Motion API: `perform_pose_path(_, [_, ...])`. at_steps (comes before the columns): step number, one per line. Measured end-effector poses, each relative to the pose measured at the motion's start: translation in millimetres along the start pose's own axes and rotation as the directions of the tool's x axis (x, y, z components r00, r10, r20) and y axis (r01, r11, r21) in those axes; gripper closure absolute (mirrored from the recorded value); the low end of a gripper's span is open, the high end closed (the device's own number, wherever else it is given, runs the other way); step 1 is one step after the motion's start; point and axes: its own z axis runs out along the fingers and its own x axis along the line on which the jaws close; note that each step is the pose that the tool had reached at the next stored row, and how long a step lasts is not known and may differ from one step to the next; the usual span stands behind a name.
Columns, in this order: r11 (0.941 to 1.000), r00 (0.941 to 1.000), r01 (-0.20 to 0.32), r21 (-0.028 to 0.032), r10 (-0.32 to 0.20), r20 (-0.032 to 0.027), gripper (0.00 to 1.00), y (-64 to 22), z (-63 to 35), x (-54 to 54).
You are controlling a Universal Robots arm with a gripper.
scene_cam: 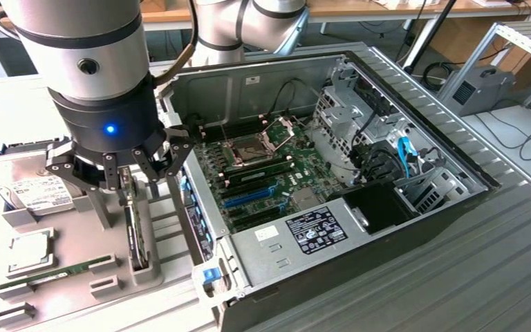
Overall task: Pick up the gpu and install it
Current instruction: 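Pick up the gpu and move the gpu toward the slot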
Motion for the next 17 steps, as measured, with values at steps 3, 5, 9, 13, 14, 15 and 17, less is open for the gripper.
perform_pose_path(3, [1.0,1.0,0.0,-0.0001,0.0,0.0,0.58,0.0,1.0,0.0])
perform_pose_path(5, [1.0,1.0,0.0,-0.0001,0.0,0.0,0.58,-0.1,1.5,0.0])
perform_pose_path(9, [1.0,1.0,0.0,0.0,0.0,0.0,0.58,-0.1,2.5,0.1])
perform_pose_path(13, [1.0,1.0,0.0,-0.0001,0.0,0.0,0.58,-0.2,3.8,0.1])
perform_pose_path(14, [1.0,1.0,0.0,-0.0001,0.0,0.0,0.58,-0.2,4.2,0.1])
perform_pose_path(15, [1.0,1.0,0.0,-0.0001,0.0,0.0,0.58,-0.2,4.6,0.1])
perform_pose_path(17, [1.0,1.0,0.0,-0.0001,0.0,0.0,0.58,-0.2,5.2,0.1])
